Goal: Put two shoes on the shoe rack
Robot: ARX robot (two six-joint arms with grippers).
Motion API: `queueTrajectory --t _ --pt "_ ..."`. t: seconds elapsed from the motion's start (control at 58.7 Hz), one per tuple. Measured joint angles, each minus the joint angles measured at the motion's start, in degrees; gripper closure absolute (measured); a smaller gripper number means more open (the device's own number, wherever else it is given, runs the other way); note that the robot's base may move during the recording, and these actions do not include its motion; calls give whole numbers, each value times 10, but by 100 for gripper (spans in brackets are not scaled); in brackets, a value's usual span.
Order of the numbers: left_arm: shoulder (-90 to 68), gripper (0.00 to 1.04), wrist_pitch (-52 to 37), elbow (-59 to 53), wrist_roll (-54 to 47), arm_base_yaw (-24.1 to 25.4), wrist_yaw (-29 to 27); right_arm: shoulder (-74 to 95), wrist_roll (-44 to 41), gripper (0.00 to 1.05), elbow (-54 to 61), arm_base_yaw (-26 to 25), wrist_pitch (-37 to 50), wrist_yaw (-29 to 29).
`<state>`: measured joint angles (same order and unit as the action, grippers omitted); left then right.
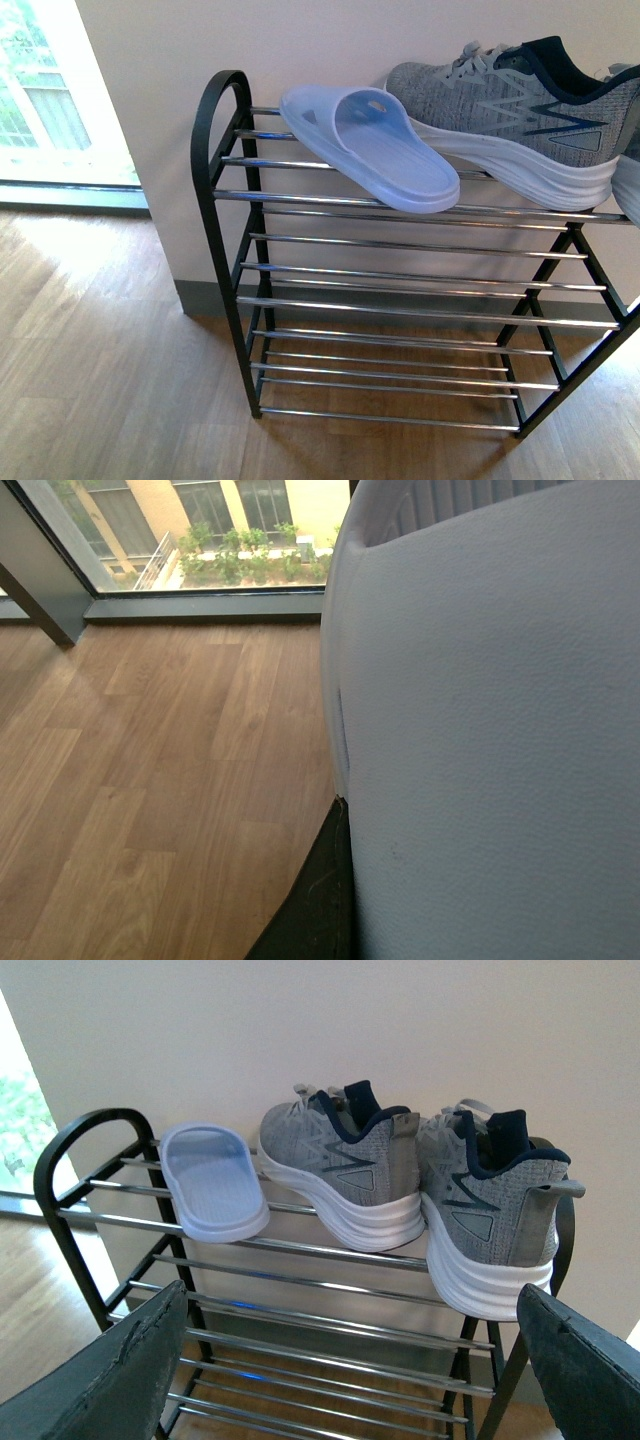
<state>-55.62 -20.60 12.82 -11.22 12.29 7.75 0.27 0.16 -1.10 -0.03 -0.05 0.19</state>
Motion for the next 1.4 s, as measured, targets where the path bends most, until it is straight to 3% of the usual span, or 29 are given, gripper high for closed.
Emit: queueTrajectory --t 1.398 --pt "0 103 0 0 0 0 0 0 0 9 0 0 0 0"
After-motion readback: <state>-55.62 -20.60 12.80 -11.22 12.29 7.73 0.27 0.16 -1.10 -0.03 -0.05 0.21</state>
